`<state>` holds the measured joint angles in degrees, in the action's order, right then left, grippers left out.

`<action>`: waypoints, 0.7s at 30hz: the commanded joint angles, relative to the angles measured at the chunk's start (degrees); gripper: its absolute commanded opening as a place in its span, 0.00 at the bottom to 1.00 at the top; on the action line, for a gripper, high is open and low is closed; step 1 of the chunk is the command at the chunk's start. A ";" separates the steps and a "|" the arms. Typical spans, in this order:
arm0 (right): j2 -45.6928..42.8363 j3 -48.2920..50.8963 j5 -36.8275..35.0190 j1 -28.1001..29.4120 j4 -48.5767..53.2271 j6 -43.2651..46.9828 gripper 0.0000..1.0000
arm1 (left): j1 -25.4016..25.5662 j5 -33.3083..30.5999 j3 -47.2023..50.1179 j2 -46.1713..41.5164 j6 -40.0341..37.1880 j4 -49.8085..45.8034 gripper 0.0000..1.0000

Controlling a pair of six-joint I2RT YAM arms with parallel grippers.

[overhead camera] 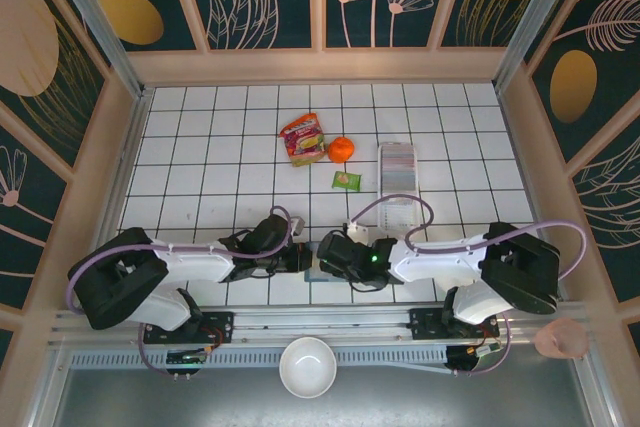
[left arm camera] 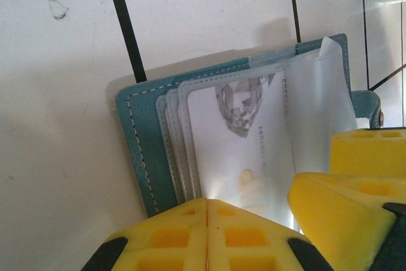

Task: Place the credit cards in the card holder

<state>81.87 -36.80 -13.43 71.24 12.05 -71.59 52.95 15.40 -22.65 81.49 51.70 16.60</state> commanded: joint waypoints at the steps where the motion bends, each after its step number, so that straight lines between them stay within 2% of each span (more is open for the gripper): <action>1: -1.61 0.41 -0.23 -0.02 -3.45 -2.02 0.48 | 0.48 -1.51 1.38 1.65 0.15 -0.88 0.06; 21: 0.07 1.73 1.05 -0.20 -12.60 -1.80 0.47 | 0.51 -3.36 4.18 -2.11 2.80 -0.23 0.03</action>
<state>81.43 -35.62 -12.08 71.24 2.22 -72.82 53.21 13.61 -20.05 79.35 53.32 18.17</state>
